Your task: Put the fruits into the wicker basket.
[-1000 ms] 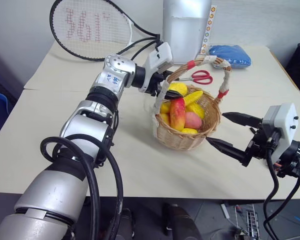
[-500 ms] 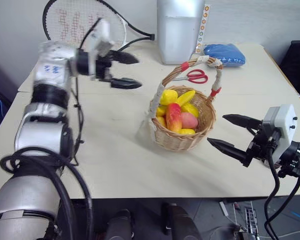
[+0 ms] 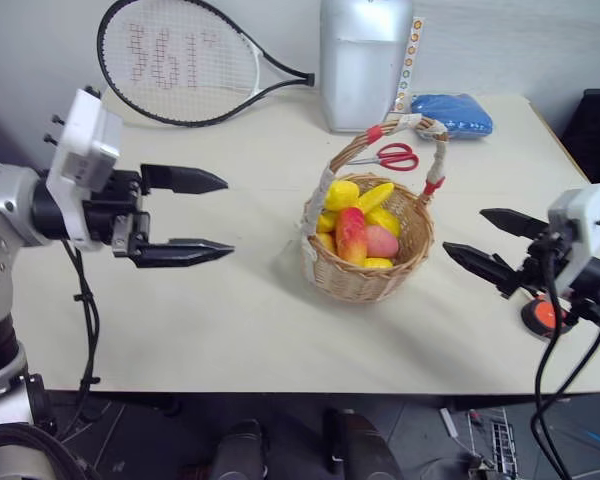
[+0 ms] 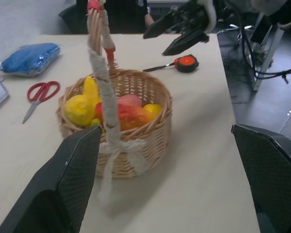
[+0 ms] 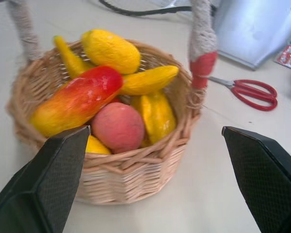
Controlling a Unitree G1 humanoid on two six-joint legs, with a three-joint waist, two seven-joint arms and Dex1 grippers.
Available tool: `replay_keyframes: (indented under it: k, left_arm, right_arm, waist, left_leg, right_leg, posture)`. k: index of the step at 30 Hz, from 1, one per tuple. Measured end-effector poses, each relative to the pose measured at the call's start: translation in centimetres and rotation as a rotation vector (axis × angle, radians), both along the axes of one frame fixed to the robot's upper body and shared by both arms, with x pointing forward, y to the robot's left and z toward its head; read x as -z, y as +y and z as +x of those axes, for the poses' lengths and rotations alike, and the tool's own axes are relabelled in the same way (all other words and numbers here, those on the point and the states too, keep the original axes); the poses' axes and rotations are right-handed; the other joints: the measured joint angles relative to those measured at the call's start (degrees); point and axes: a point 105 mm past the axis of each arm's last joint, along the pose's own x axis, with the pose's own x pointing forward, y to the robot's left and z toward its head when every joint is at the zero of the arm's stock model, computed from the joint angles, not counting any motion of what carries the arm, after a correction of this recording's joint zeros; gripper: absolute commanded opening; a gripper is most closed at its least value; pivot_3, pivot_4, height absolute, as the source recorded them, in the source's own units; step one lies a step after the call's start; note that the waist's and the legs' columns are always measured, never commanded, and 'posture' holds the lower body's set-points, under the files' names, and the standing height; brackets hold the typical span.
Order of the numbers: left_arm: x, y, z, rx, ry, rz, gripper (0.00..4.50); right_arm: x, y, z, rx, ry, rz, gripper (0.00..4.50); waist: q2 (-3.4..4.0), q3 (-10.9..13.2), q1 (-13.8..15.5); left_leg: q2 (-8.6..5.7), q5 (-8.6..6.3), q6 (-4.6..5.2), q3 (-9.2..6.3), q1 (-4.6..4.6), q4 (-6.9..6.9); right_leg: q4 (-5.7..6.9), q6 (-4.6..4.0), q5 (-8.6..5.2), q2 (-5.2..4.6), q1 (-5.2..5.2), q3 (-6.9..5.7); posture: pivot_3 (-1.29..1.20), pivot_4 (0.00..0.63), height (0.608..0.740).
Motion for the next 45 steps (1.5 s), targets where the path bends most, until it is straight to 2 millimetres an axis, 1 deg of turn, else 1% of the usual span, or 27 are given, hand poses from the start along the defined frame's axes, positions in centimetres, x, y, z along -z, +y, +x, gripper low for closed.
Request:
replay_keyframes:
  k: [3, 4, 6, 9, 13, 14, 16, 18, 19, 23, 25, 26, 27, 28, 33, 36, 38, 40, 43, 45]
  left_arm:
    - [-0.1, -0.4, 0.1, -0.035, -0.03, -0.006, 4.49]
    - [-0.1, -0.7, 0.1, -0.037, -0.04, -0.007, 4.49]
    - [0.0, -1.1, 0.0, -0.03, -0.045, -0.014, 4.49]
    - [0.0, -1.8, 0.0, -0.022, -0.05, -0.028, 4.49]
    - [-0.1, -2.2, 0.1, -0.021, -0.058, -0.04, 4.49]
    - [-0.1, -2.2, 0.1, -0.021, -0.058, -0.04, 4.49]
    - [-0.1, -2.3, 0.2, -0.028, -0.063, -0.043, 4.5]
    - [-0.1, -2.4, 0.4, -0.032, -0.069, -0.045, 4.5]
    - [-0.2, -2.4, 0.5, -0.035, -0.075, -0.048, 4.5]
    - [-0.2, -2.4, 1.0, -0.052, -0.069, -0.059, 4.5]
    - [-0.1, -2.4, 1.2, -0.054, -0.065, -0.065, 4.5]
    - [-0.2, -2.6, 1.2, -0.047, -0.07, -0.066, 4.5]
    - [-0.2, -2.7, 1.2, -0.043, -0.073, -0.066, 4.5]
    - [-0.3, -2.7, 1.2, -0.039, -0.08, -0.068, 4.5]
    - [-0.2, -2.8, 1.9, -0.034, -0.075, -0.088, 4.5]
    - [-0.4, -3.0, 2.2, -0.023, -0.077, -0.114, 4.5]
    - [-0.4, -3.4, 2.3, -0.006, -0.07, -0.131, 4.5]
    - [-0.3, -3.8, 2.2, 0.009, -0.065, -0.143, 4.5]
    - [-0.3, -4.0, 2.3, 0.022, -0.067, -0.16, 4.5]
    - [-0.4, -4.2, 2.4, 0.026, -0.069, -0.177, 4.5]
  right_arm:
    - [0.1, -0.1, 2.2, 0.054, -0.001, 0.035, 4.5]
    - [-0.1, -0.1, 3.3, 0.08, -0.014, 0.055, 4.5]
    - [-0.2, 0.4, 4.6, 0.1, -0.027, 0.078, 4.5]
    - [0.2, 1.8, 6.6, 0.109, -0.017, 0.131, 4.5]
    - [1.0, 3.3, 8.3, 0.105, 0.013, 0.211, 4.5]
    - [1.2, 3.7, 8.4, 0.098, 0.015, 0.213, 4.5]
    - [1.5, 4.2, 9.0, 0.107, 0.015, 0.236, 4.12]
    - [1.6, 4.3, 9.7, 0.136, 0.005, 0.26, 3.68]
    - [1.5, 4.3, 9.7, 0.139, -0.003, 0.264, 3.24]
    - [1.3, 4.3, 9.7, 0.138, -0.021, 0.269, 1.97]
    - [1.2, 4.4, 9.5, 0.133, -0.028, 0.277, 1.16]
    - [1.0, 4.3, 9.3, 0.132, -0.034, 0.282, 0.97]
    - [0.9, 4.3, 9.2, 0.134, -0.039, 0.284, 0.56]
    - [1.0, 4.0, 9.1, 0.142, -0.039, 0.284, 0.35]
    - [0.8, 3.6, 8.4, 0.149, -0.051, 0.294, 0.3]
    - [0.0, 2.7, 7.8, 0.165, -0.085, 0.286, 0.28]
    - [-1.1, 1.0, 7.1, 0.209, -0.116, 0.225, 0.28]
    - [-2.1, -1.8, 6.5, 0.292, -0.145, 0.192, 0.28]
    - [-4.0, -6.9, 5.3, 0.46, -0.204, 0.166, 0.28]
    - [-4.6, -9.1, 4.8, 0.539, -0.225, 0.17, 0.28]
  waist:
    - [0.01, 0.0, -0.5]
    - [0.01, 0.0, -0.8]
    - [0.02, 0.0, -1.2]
    - [0.02, 0.0, -1.3]
    - [0.03, 0.0, -1.3]
    - [0.03, 0.0, -1.3]
    - [0.03, 0.0, -1.4]
    - [0.03, 0.0, -1.3]
    - [0.03, 0.0, -1.3]
    - [0.04, 0.0, -1.4]
    - [0.04, 0.0, -1.4]
    - [0.04, 0.0, -1.4]
    - [0.04, 0.0, -1.4]
    - [0.04, 0.0, -1.3]
    - [0.05, 0.0, -1.3]
    - [0.08, 0.0, -1.3]
    - [0.14, 0.1, -1.1]
    - [0.14, 0.1, -0.9]
    - [0.14, 0.1, -1.1]
    - [0.14, 0.1, -1.3]
  left_leg:
    - [0.05, 0.04, -0.1, 0.07, 0.09, -0.06]
    - [0.07, 0.06, -0.13, 0.07, 0.11, -0.07]
    - [0.09, 0.07, -0.19, 0.05, 0.11, -0.13]
    - [0.17, 0.12, -0.43, 0.02, 0.1, -0.14]
    - [0.2, 0.13, -0.53, 0.04, 0.1, -0.15]
    - [0.2, 0.13, -0.53, 0.04, 0.09, -0.15]
    - [0.19, 0.12, -0.53, 0.05, 0.09, -0.15]
    - [0.16, 0.12, -0.53, 0.06, 0.09, -0.15]
    - [0.17, 0.12, -0.53, 0.04, 0.09, -0.15]
    - [0.19, 0.12, -0.54, 0.05, 0.09, -0.17]
    - [0.21, 0.11, -0.55, 0.05, 0.09, -0.19]
    - [0.21, 0.11, -0.56, 0.05, 0.09, -0.19]
    - [0.21, 0.11, -0.56, 0.05, 0.09, -0.2]
    - [0.21, 0.11, -0.56, 0.05, 0.08, -0.2]
    - [0.2, 0.09, -0.54, 0.07, 0.08, -0.24]
    - [0.2, 0.09, -0.54, 0.08, 0.06, -0.27]
    - [0.14, 0.06, -0.49, 0.04, 0.02, -0.27]
    - [0.08, 0.0, -0.37, 0.02, 0.01, -0.26]
    - [0.06, -0.02, -0.34, 0.12, 0.0, -0.25]
    - [0.09, -0.03, -0.33, 0.16, 0.06, -0.25]
  right_leg:
    - [0.01, -0.04, -0.02, 0.05, 0.02, 0.01]
    - [0.01, -0.06, -0.04, 0.05, 0.03, 0.01]
    - [0.02, -0.12, -0.07, 0.05, 0.01, 0.02]
    - [0.03, -0.19, -0.11, 0.04, -0.01, 0.04]
    - [0.03, -0.2, -0.12, 0.03, -0.03, 0.02]
    - [0.03, -0.2, -0.12, 0.02, -0.03, 0.02]
    - [0.02, -0.2, -0.12, 0.01, -0.02, 0.01]
    - [0.02, -0.21, -0.12, 0.01, -0.03, 0.0]
    - [0.03, -0.21, -0.12, -0.01, -0.02, 0.0]
    - [0.03, -0.21, -0.12, -0.05, -0.02, -0.01]
    - [0.03, -0.21, -0.12, -0.05, -0.03, -0.01]
    - [0.03, -0.21, -0.12, -0.05, -0.03, -0.01]
    - [0.03, -0.21, -0.12, -0.05, -0.03, -0.01]
    - [0.03, -0.21, -0.12, -0.06, -0.03, 0.0]
    - [0.0, -0.21, -0.12, -0.05, -0.04, -0.01]
    - [0.01, -0.21, -0.12, -0.05, -0.06, -0.02]
    - [-0.02, -0.21, -0.12, -0.06, -0.07, -0.02]
    - [-0.09, -0.21, -0.12, -0.06, -0.05, 0.0]
    - [-0.14, -0.19, -0.11, -0.08, -0.03, 0.02]
    - [-0.18, -0.18, -0.11, -0.06, -0.01, 0.05]
  posture:
    - [0.0, 0.15, 0.74]
    - [0.0, 0.15, 0.74]
    - [0.0, 0.15, 0.74]
    - [0.0, 0.15, 0.74]
    - [0.0, 0.15, 0.74]
    - [0.0, 0.15, 0.74]
    - [0.0, 0.15, 0.74]
    - [0.0, 0.15, 0.74]
    - [0.0, 0.15, 0.74]
    - [0.0, 0.15, 0.74]
    - [0.0, 0.15, 0.74]
    - [0.0, 0.15, 0.74]
    - [0.0, 0.15, 0.74]
    - [0.0, 0.15, 0.74]
    - [0.0, 0.15, 0.74]
    - [0.0, 0.15, 0.74]
    - [0.0, 0.15, 0.74]
    - [0.0, 0.15, 0.74]
    - [0.0, 0.15, 0.74]
    - [0.0, 0.15, 0.74]
